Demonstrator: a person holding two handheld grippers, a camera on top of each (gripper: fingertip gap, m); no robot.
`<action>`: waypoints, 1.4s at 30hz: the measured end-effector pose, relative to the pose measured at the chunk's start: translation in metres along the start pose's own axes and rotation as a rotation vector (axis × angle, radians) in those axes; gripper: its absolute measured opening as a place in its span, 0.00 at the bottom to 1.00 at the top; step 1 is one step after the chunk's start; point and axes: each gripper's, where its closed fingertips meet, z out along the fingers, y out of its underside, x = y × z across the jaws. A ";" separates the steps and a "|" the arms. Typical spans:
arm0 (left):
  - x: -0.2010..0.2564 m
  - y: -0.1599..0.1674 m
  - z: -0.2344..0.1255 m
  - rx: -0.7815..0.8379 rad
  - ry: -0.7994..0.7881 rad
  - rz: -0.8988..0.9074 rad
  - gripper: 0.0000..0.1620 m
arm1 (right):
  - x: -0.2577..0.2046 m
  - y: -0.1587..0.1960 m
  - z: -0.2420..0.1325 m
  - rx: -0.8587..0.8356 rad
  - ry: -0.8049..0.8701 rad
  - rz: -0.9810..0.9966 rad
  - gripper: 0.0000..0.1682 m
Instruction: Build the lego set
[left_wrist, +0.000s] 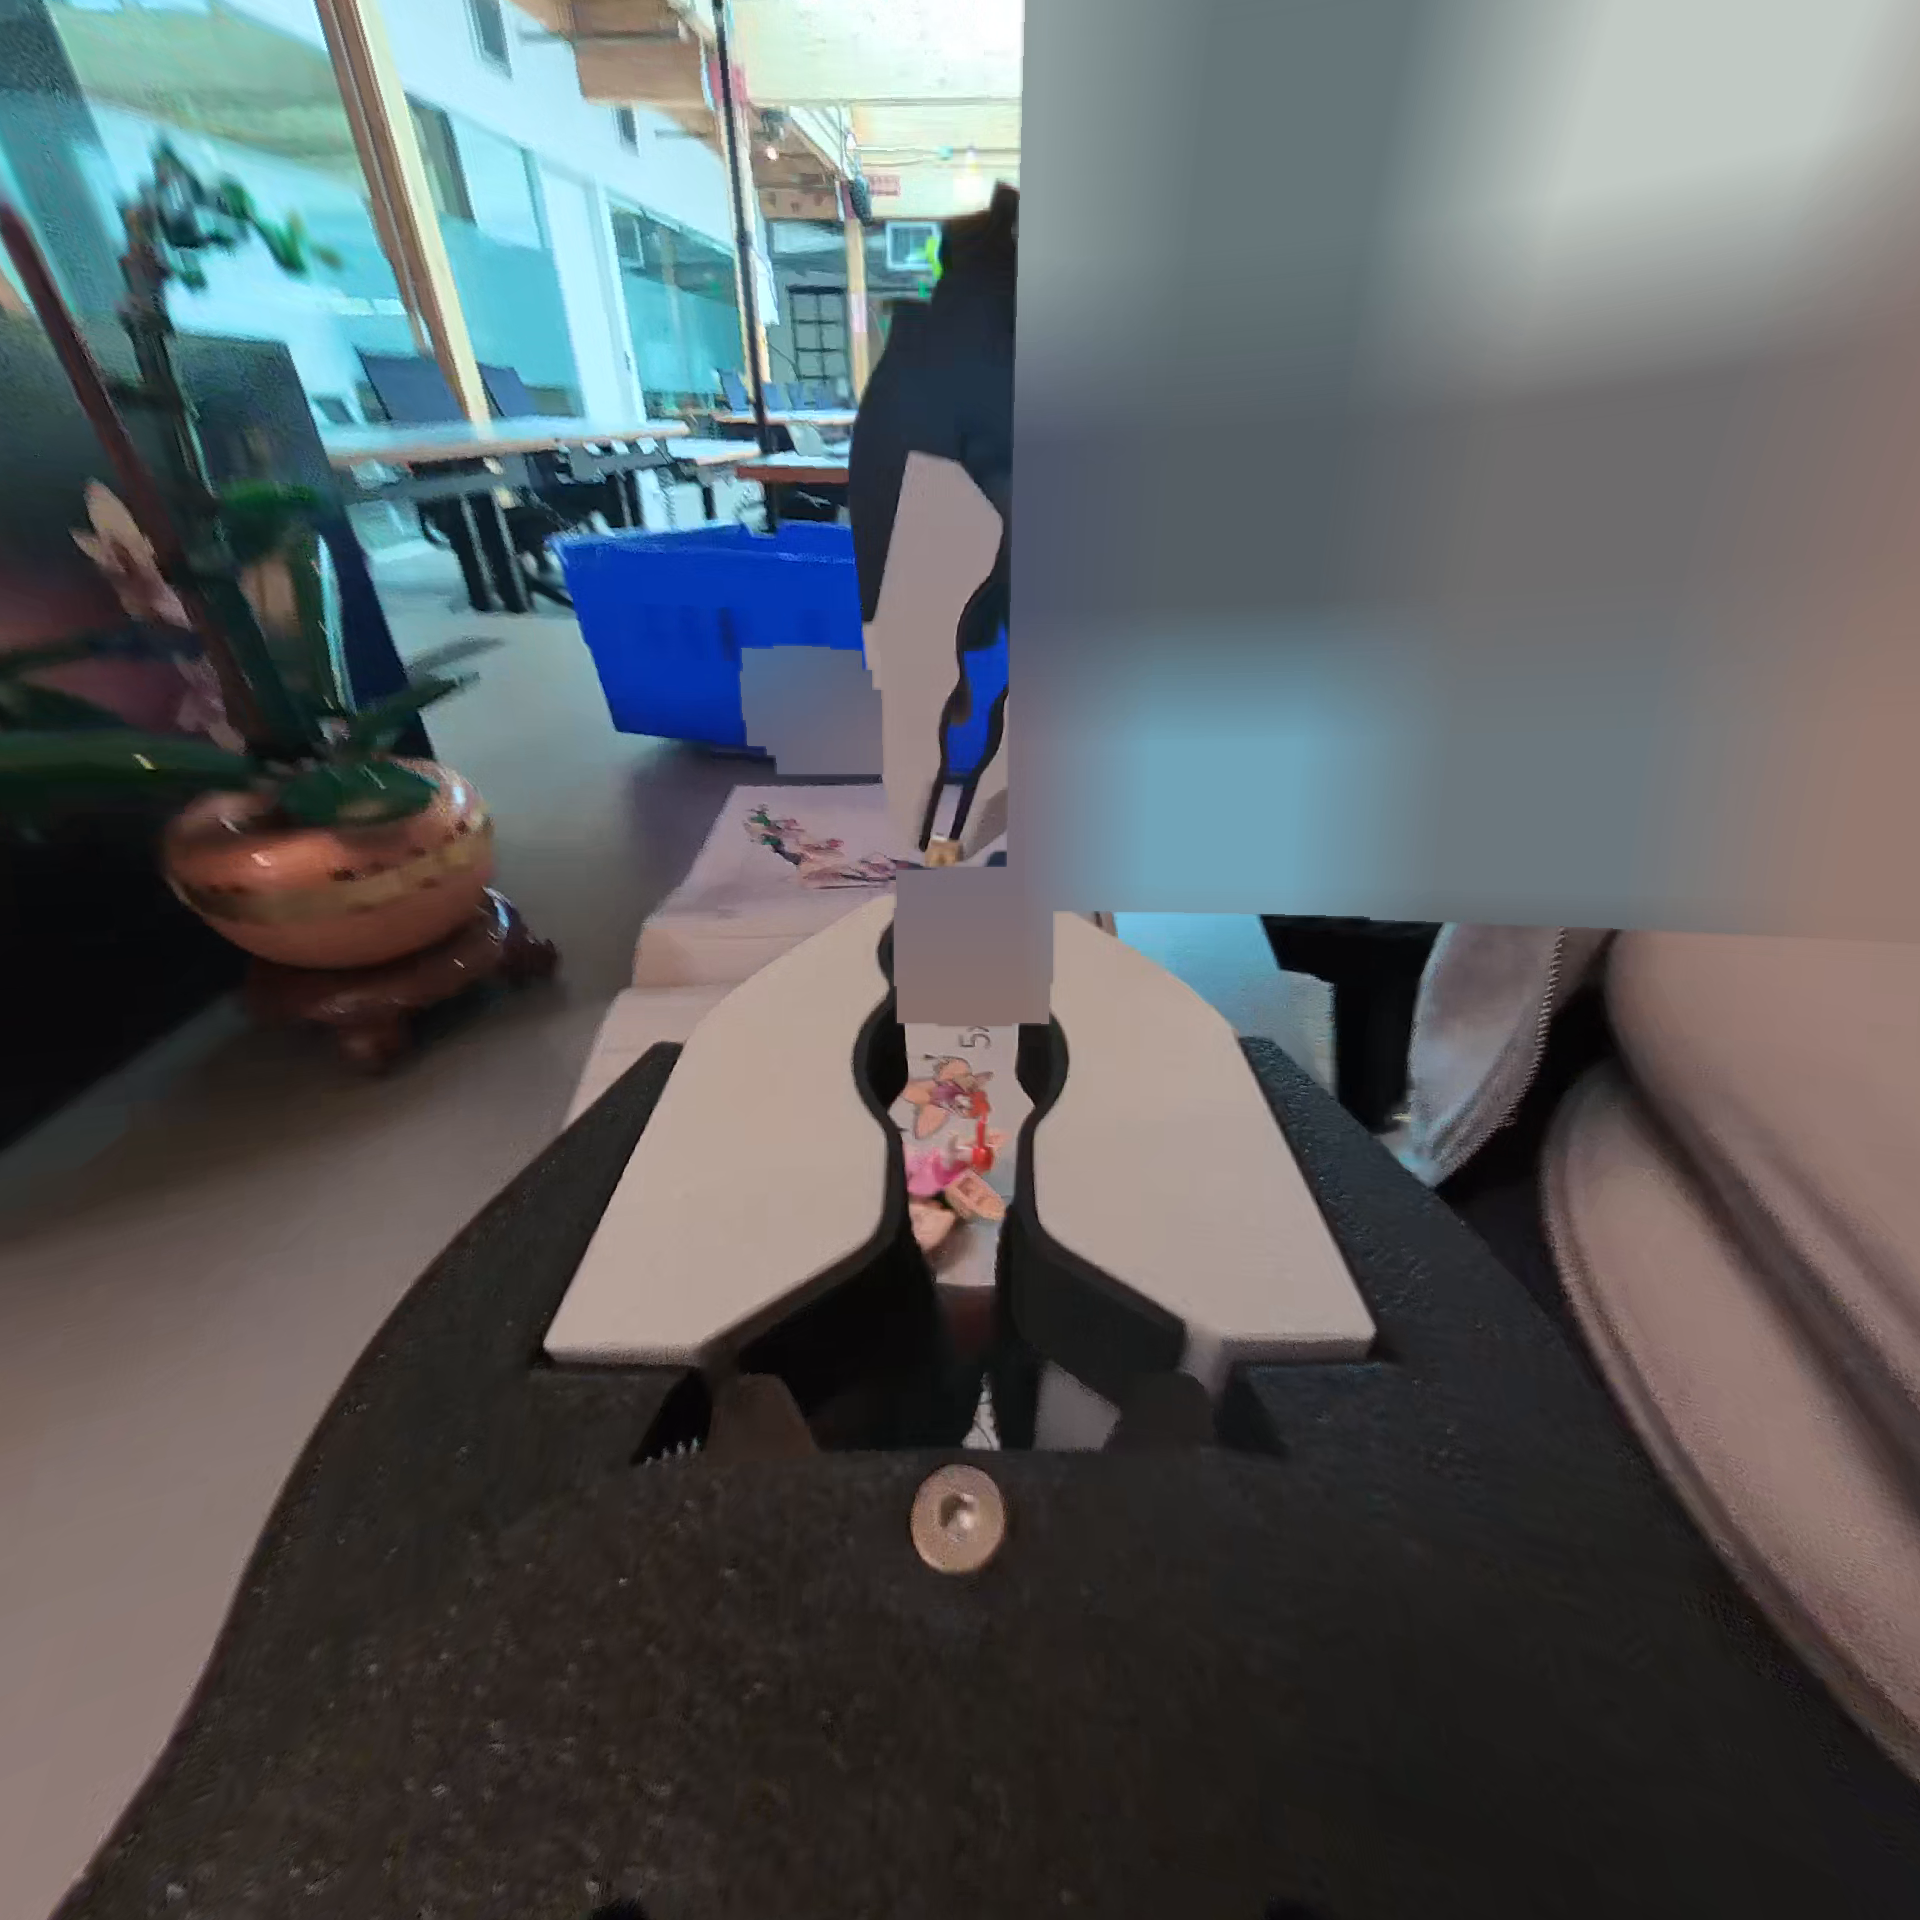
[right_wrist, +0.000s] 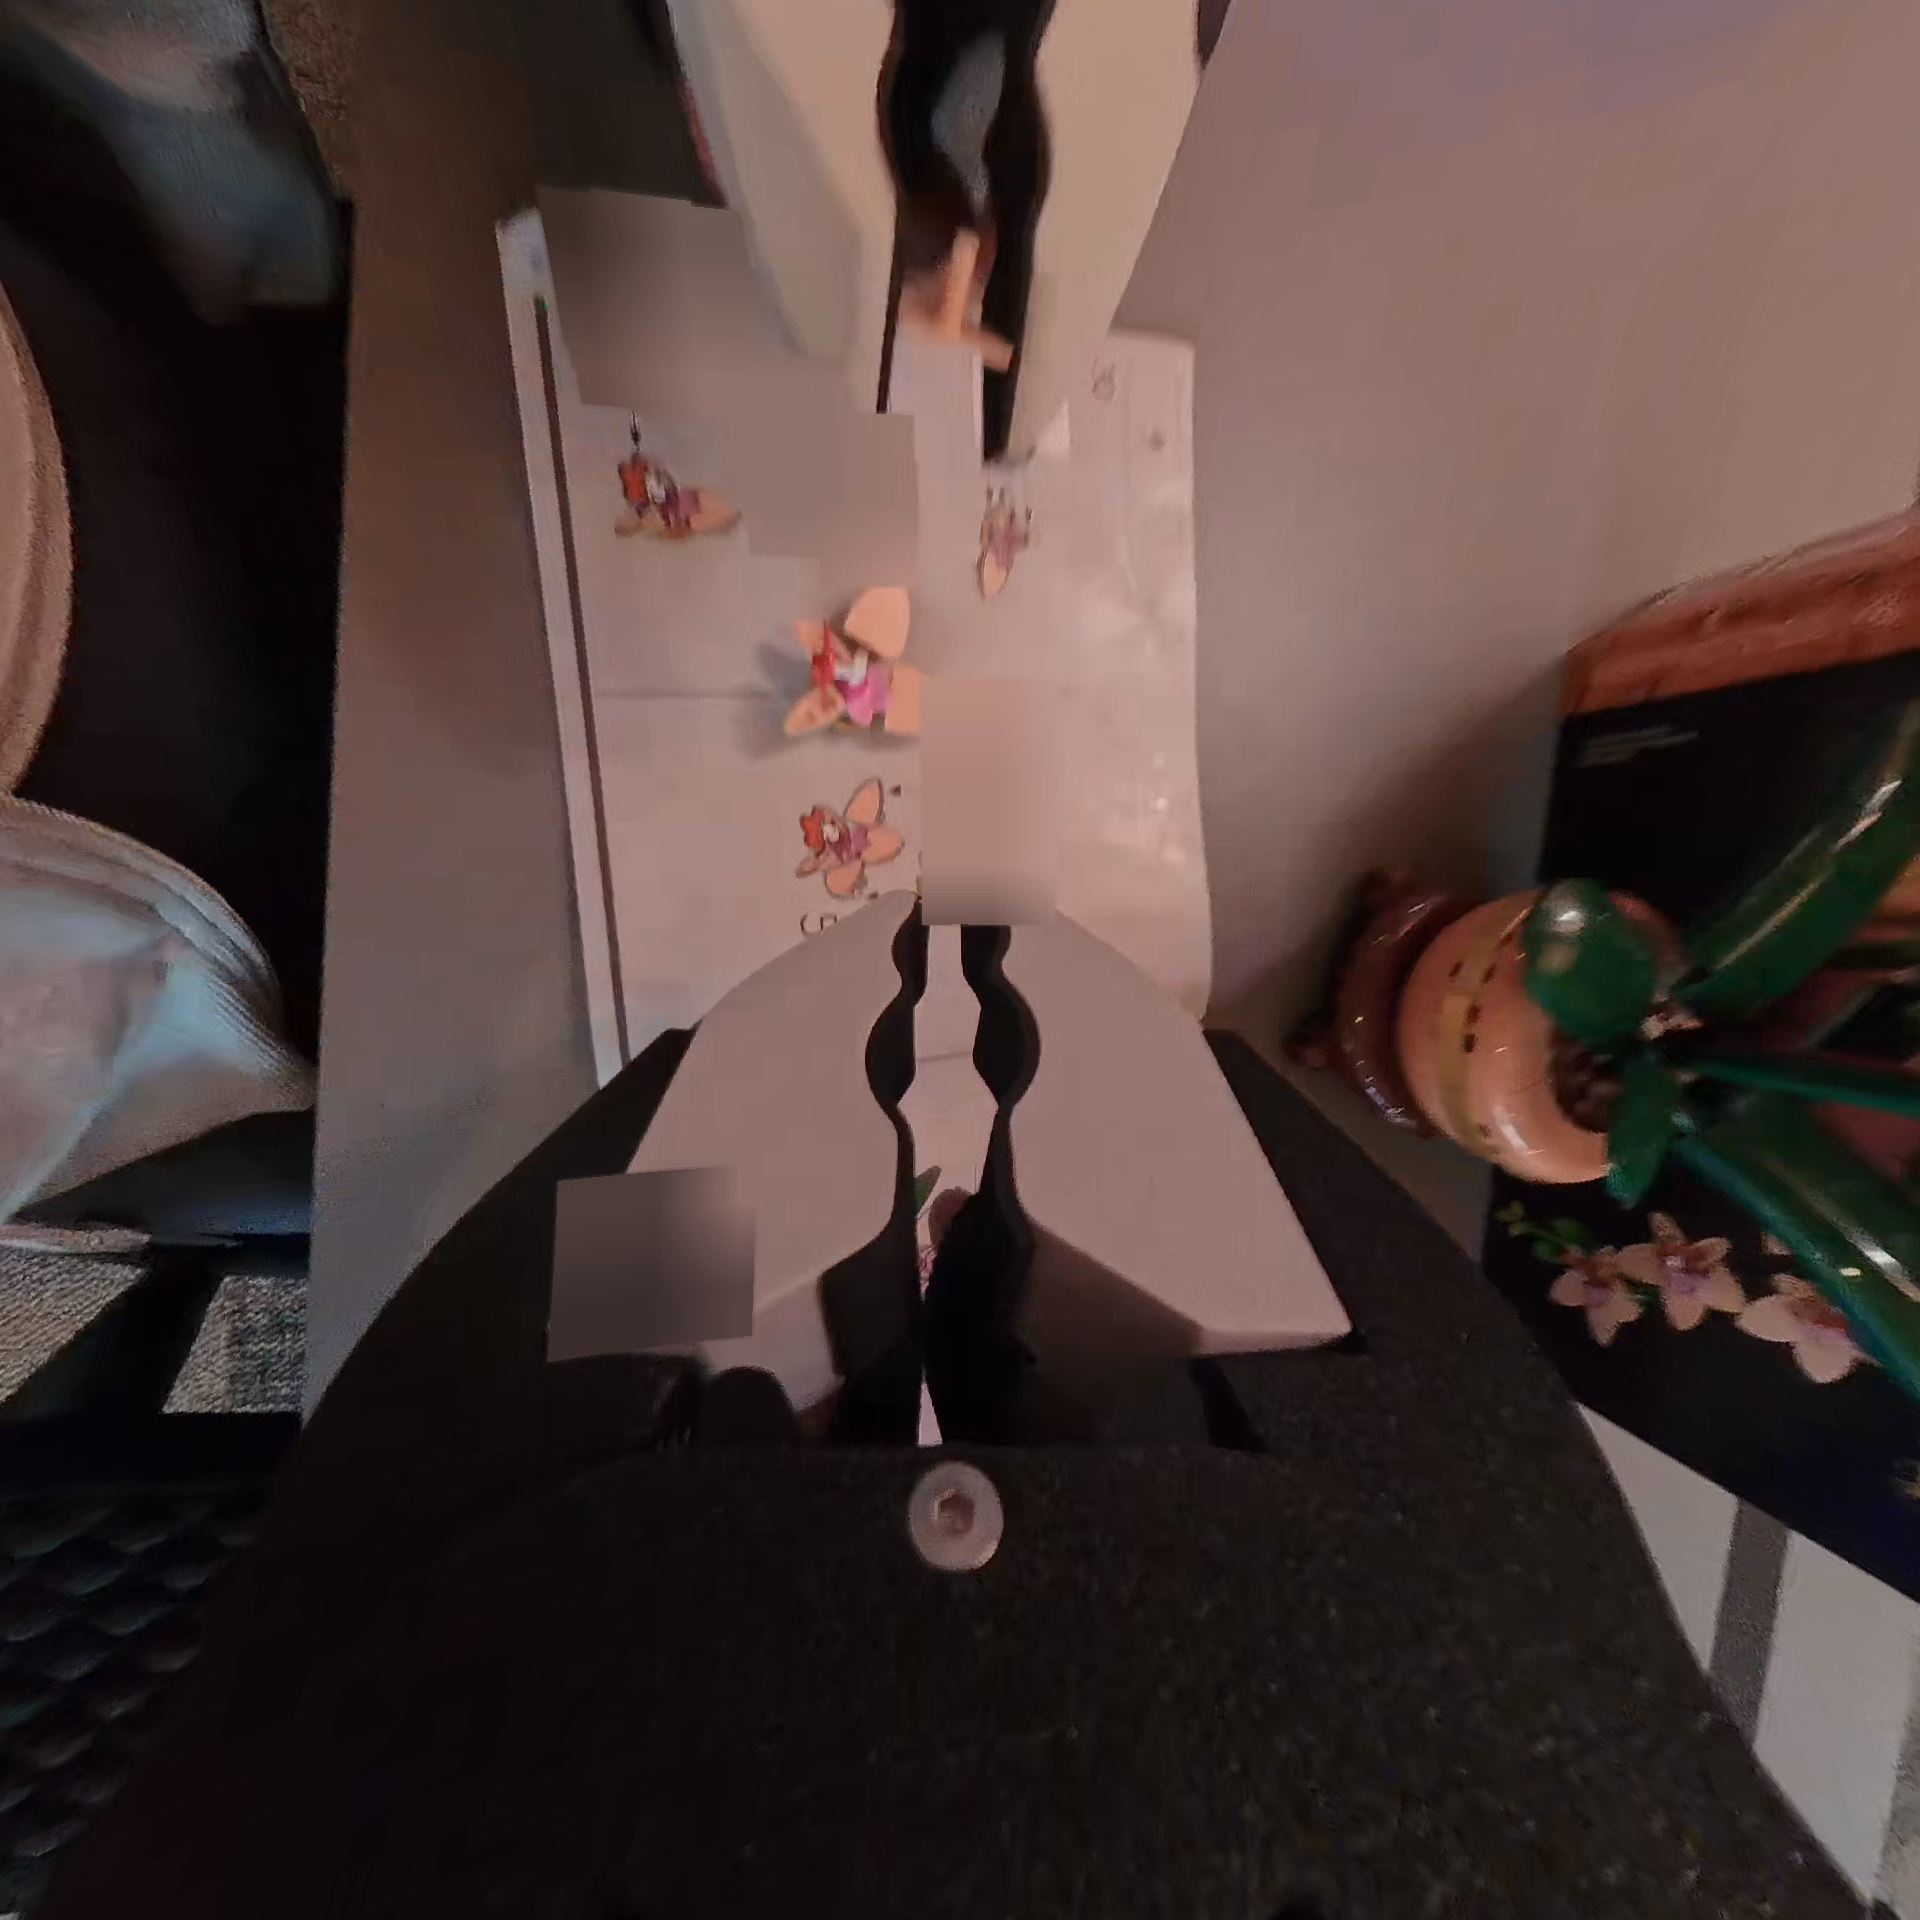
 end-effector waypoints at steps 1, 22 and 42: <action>0.002 -0.003 0.000 0.015 -0.005 0.037 0.10 | 0.001 -0.010 -0.005 0.015 0.001 0.001 0.04; 0.016 0.067 0.008 -0.589 -0.041 0.082 0.09 | -0.026 -0.029 0.024 -0.086 -0.228 0.222 0.03; 0.024 0.088 0.016 -0.675 0.009 0.048 0.09 | -0.047 -0.008 0.057 -0.118 -0.242 0.277 0.03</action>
